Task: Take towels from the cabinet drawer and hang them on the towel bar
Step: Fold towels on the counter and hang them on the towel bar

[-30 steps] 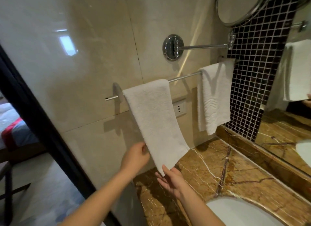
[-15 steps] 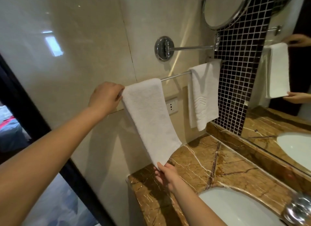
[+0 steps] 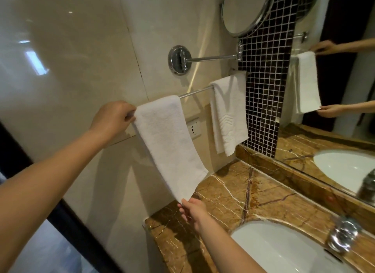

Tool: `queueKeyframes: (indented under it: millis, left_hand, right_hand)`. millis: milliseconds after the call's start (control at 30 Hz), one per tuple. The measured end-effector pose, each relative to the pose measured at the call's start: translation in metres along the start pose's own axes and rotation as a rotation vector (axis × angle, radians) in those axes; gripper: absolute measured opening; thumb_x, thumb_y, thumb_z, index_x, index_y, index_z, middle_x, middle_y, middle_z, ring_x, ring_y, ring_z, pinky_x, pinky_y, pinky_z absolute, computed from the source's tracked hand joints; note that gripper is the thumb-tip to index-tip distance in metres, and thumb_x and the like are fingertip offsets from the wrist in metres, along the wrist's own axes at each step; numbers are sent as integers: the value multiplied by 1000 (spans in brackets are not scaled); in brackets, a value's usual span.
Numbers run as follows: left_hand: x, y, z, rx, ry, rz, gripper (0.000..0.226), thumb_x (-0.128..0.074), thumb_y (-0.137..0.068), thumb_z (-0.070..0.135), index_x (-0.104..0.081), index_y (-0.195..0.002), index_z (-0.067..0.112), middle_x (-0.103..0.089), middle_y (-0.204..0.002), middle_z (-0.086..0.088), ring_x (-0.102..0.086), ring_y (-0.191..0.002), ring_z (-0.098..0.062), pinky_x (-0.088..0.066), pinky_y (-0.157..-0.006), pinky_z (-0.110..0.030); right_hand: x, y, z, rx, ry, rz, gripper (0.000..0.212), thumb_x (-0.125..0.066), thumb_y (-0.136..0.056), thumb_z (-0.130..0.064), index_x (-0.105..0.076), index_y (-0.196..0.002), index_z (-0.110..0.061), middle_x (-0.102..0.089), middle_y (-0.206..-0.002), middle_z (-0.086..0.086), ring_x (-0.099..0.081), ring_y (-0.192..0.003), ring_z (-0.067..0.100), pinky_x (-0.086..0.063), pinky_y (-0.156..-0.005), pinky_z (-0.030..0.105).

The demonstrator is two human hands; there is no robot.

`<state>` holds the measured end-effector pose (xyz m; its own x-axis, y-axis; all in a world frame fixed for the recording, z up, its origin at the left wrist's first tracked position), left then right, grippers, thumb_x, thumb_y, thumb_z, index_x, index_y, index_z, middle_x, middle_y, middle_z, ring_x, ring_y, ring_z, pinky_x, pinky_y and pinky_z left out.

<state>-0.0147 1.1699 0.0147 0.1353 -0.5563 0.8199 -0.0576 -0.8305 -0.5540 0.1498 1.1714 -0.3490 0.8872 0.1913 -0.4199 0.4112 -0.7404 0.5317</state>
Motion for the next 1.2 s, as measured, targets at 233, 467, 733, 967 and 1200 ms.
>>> queueKeyframes:
  millis: [233,467,733,967,1200]
  left_hand:
    - [-6,-6,-3,-7,72,81,29,-68,-82,5,-71,-110,12,-69,-106,-14,-63,-94,-36,-47,-77,-40]
    - [-6,-7,-2,-27,95,128,29,-69,-80,4,-71,-109,10,-70,-102,-17,-64,-92,-37,-47,-74,-38]
    - [-8,-10,5,-70,92,154,19,-68,-76,3,-74,-93,8,-69,-85,-19,-64,-77,-39,-48,-65,-40]
    - [-10,-10,5,-75,102,122,18,-66,-78,6,-73,-94,9,-67,-88,-19,-63,-81,-39,-52,-68,-44]
    - [-16,-19,6,-83,58,35,18,-60,-80,8,-70,-95,9,-66,-91,-16,-60,-85,-35,-50,-71,-44]
  right_hand:
    - [0,-11,-5,18,26,27,8,-58,-94,-9,-65,-98,-6,-67,-78,5,-56,-58,8,-46,-53,17]
    - [0,-21,-10,28,41,33,8,-57,-95,-10,-65,-95,-6,-64,-73,3,-53,-57,8,-42,-48,15]
    - [2,-31,-11,12,39,27,14,-59,-93,-9,-66,-103,-1,-65,-78,8,-54,-60,12,-43,-56,21]
    - [2,-41,-13,17,33,55,6,-61,-92,-8,-66,-93,-4,-66,-75,7,-55,-60,11,-44,-56,22]
    - [3,-50,-11,17,28,79,7,-65,-90,-10,-68,-92,-5,-69,-74,6,-58,-62,12,-46,-58,23]
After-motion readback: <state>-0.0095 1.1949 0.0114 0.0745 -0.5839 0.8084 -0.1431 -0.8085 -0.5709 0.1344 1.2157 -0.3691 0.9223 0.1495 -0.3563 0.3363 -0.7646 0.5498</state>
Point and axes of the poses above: each hand's wrist, its own y-axis away from the middle knuckle, its own x-axis out of the back of the hand, z = x × y, the point moved 8 cm from there along -y, towards the middle knuckle
